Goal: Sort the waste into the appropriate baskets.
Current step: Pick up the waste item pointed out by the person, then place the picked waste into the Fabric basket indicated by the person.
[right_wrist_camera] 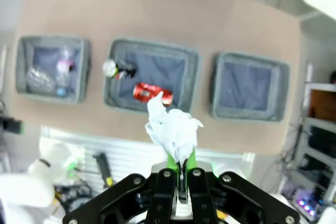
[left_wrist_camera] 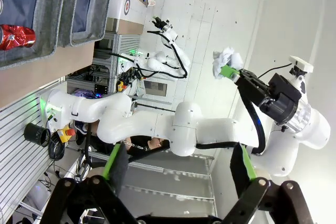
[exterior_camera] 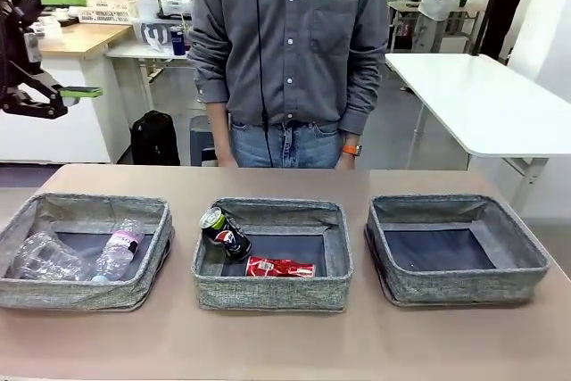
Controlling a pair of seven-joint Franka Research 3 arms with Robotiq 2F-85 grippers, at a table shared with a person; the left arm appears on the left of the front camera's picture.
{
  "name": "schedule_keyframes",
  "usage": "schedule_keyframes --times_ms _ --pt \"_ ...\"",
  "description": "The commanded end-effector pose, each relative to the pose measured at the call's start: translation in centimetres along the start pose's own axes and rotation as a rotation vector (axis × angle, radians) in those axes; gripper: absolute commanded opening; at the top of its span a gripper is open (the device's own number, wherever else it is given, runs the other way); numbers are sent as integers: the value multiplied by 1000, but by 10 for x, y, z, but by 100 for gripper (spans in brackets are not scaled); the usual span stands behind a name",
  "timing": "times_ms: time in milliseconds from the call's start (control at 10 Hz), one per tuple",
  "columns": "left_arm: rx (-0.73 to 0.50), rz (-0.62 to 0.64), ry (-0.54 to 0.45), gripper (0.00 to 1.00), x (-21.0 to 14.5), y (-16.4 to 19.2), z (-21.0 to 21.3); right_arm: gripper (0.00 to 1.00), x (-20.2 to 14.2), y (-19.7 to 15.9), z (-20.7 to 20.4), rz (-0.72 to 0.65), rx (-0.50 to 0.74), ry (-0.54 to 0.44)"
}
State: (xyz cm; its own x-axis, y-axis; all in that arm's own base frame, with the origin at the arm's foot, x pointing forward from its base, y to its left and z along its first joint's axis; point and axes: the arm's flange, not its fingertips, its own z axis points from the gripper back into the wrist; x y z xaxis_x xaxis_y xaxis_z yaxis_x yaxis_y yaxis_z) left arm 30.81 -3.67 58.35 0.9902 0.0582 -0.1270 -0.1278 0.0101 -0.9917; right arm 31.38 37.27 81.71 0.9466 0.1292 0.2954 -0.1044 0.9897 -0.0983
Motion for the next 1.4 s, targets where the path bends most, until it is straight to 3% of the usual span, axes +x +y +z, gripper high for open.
schedule_keyframes --times_ms 0,1300 --pt "3 1 9 100 -2 -2 2 4 9 10 5 -34 -2 3" --pt "3 1 9 100 -2 -2 2 4 0 0 0 0 0 0"
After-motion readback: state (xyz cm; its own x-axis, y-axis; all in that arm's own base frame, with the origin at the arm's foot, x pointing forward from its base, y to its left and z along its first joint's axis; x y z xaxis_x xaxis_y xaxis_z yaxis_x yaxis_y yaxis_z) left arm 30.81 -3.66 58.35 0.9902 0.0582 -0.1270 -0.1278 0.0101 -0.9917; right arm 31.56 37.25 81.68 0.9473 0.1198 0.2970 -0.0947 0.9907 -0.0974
